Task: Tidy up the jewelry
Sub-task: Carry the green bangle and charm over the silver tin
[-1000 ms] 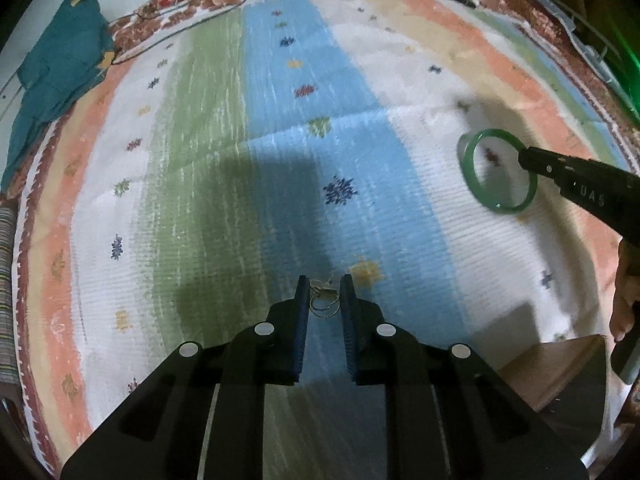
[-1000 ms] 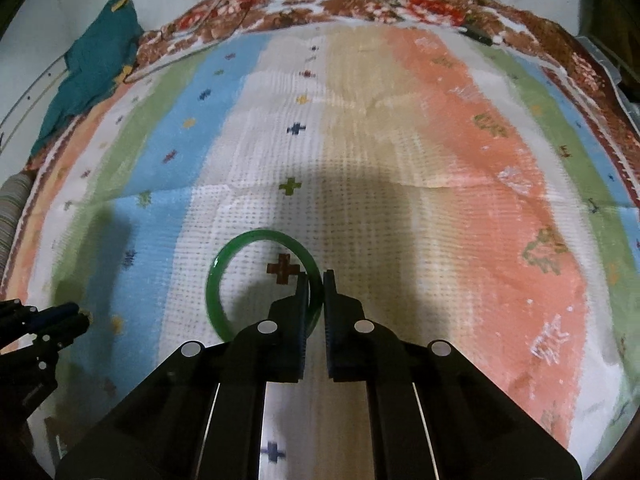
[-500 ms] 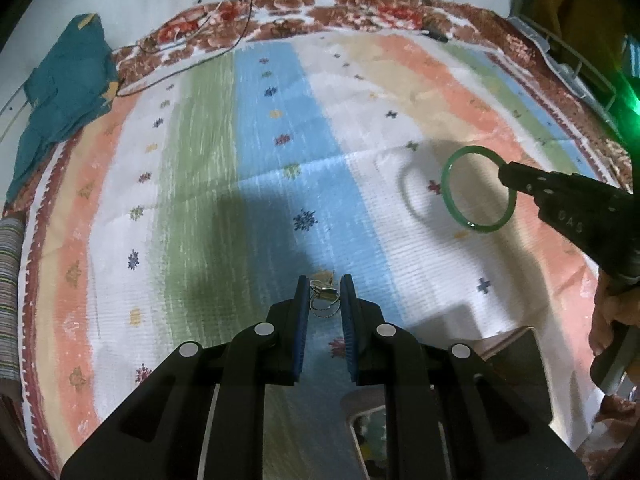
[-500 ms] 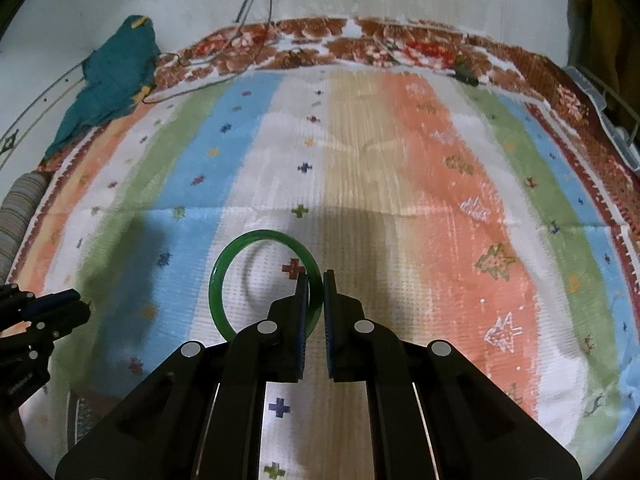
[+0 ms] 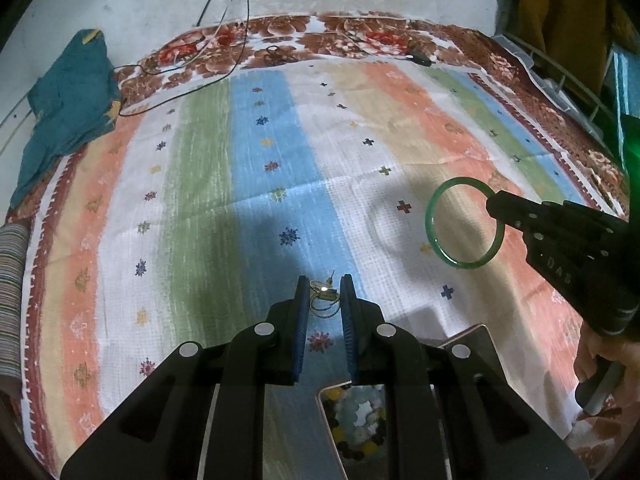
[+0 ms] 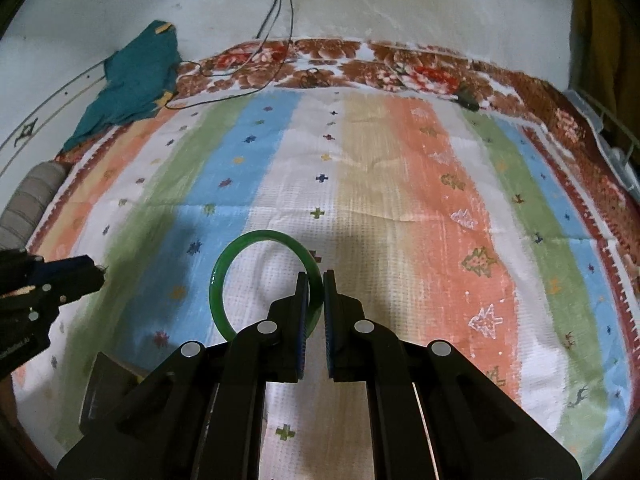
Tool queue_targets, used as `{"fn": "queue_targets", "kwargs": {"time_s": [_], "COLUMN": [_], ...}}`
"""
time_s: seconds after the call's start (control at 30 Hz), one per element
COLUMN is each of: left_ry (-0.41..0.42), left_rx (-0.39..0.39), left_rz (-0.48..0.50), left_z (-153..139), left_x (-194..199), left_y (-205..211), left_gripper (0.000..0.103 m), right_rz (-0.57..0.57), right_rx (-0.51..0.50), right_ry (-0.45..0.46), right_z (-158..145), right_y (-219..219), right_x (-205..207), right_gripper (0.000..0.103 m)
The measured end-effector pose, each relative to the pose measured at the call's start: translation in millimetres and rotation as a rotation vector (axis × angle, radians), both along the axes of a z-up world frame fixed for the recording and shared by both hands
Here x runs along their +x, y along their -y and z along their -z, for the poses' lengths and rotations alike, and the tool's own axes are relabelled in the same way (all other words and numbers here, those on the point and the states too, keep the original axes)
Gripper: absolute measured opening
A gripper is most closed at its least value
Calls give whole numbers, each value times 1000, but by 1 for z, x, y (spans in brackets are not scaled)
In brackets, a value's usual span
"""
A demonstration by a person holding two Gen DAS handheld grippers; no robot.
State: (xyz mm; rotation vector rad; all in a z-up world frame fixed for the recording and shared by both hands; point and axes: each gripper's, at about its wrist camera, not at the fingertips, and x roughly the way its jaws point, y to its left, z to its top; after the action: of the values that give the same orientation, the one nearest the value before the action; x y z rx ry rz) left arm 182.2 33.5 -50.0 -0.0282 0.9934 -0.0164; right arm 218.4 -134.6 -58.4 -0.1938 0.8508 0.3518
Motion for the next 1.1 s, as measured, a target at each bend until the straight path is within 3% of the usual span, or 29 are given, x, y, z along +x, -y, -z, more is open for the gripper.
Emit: {"fn": "queue_targets", "kwargs": {"time_s": [0.57,1.1], "left_ry": [56,106], "left_rx": [-32,-61], "left_rz": [26,50], "left_z": [-21,-38], "left_x": [-30,-64], "left_y": [11,23], "left_gripper": [15,15], "right_rz": [-14,-74], "right_rx": [54,73], "right_ry": [70,57], "right_z": [-27,-31], "right_y": [6,3], "right_x": [-36,-77], "right_gripper": [8,8]}}
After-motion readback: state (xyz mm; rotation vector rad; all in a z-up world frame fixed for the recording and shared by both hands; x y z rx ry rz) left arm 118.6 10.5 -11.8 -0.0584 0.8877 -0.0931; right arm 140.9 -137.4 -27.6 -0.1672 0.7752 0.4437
